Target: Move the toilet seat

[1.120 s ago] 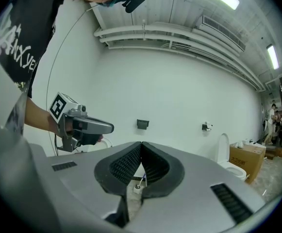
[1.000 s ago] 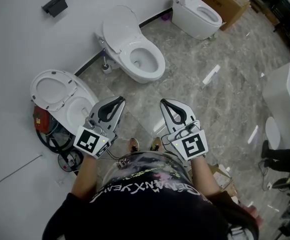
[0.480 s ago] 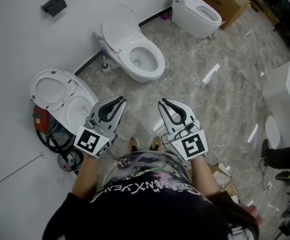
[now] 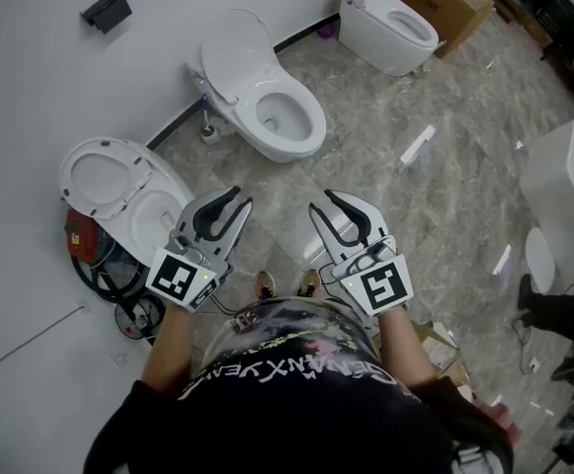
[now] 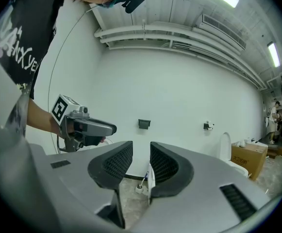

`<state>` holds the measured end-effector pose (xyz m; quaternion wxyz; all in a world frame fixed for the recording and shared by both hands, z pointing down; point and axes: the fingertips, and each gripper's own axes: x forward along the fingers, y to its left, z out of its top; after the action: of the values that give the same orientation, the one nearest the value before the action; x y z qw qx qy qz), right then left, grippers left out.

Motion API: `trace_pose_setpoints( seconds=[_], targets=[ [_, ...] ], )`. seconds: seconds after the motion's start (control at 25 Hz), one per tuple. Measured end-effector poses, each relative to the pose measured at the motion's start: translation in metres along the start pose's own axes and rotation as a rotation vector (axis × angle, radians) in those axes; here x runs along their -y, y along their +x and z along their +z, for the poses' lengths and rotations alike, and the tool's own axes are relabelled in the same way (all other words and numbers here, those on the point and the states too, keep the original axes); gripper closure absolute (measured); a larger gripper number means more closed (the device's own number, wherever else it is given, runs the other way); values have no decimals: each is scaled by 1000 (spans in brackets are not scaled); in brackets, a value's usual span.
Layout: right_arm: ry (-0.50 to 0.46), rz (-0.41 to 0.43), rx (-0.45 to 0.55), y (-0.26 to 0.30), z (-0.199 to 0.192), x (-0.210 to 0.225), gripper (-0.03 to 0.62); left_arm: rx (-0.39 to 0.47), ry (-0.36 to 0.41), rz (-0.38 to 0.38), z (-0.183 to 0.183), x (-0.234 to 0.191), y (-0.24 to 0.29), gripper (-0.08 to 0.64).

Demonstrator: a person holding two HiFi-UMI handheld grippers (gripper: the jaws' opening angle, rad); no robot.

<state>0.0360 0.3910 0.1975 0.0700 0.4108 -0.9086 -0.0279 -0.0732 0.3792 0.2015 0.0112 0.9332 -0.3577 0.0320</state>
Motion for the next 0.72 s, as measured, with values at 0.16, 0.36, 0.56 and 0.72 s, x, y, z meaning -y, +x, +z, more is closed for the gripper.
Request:
trace_pose_setpoints(
  seconds=[0.16, 0.36, 0.56, 0.72],
  targets=[
    [12, 0, 0, -1, 1, 2, 445, 1, 1, -5, 1, 1, 0, 400],
    [3, 21, -19, 3, -3, -1, 329, -7, 14, -25, -1, 2, 1, 309],
    [-8, 43, -28, 4, -6, -3, 168, -24, 23, -31, -5, 3, 3, 205],
    [-30, 46, -35, 5, -8, -4, 29, -34, 46, -28, -9, 2, 2, 119]
  ],
)
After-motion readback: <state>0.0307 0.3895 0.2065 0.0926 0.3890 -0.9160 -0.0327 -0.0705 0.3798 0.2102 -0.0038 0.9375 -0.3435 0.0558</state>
